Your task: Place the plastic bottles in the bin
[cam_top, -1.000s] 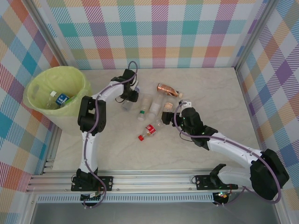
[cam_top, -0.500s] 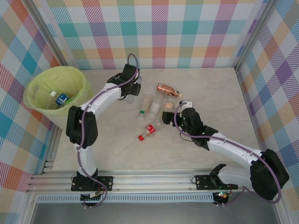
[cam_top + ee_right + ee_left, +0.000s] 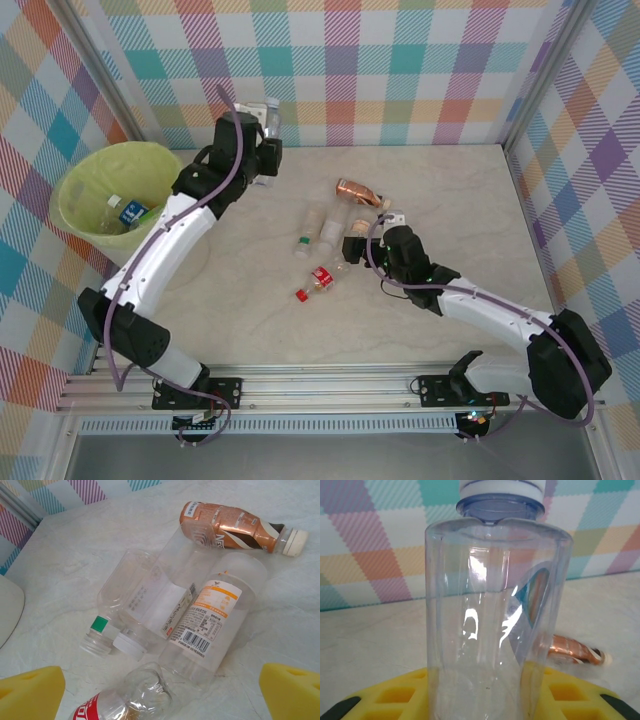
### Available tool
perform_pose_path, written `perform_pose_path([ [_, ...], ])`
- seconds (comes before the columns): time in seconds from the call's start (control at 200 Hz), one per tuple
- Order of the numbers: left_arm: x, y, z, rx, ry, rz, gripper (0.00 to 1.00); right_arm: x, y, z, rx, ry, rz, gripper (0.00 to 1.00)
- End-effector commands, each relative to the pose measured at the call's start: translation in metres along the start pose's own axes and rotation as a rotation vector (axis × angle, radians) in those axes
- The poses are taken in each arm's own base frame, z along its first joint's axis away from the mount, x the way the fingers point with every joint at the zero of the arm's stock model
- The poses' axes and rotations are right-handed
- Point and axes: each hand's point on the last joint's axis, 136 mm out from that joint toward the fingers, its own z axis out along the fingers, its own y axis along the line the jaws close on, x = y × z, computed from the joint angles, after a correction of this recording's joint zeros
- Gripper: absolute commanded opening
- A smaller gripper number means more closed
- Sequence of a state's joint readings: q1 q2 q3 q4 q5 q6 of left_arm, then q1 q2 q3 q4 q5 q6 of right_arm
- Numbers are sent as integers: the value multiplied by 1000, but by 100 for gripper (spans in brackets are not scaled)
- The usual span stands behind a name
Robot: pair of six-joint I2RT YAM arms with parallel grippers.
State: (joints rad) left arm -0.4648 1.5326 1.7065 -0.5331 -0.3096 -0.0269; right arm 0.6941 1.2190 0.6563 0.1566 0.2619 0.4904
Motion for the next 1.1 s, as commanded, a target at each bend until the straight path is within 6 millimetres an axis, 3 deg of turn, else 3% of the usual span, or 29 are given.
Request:
perform_pose_path([
  [0.0,-24,47,-34,-192,-83,-26,39,-21,25,-5,-126,-68,-9,100],
  [0.105,-26,80,-53,-291,-117,-56,39,-28,41,-14,-217,-100,-54,100],
  [0.305,-30,146,-96,-513,-184,-102,40,-38,39,-21,-197,-154,-116,100],
  [0.45,-27,192,-120,-669,-208,-143,41,-43,52,-27,-257,-168,-185,100],
  [0.655,-8,232,-122,-769,-214,-235,42,-50,46,-30,-220,-202,-186,100],
  [0.855,5,253,-114,-841,-197,-236,24,-47,44,-29,-210,-189,-197,100],
  [1.095,23,286,-114,-945,-106,-303,27,-41,43,-25,-207,-164,-195,100],
])
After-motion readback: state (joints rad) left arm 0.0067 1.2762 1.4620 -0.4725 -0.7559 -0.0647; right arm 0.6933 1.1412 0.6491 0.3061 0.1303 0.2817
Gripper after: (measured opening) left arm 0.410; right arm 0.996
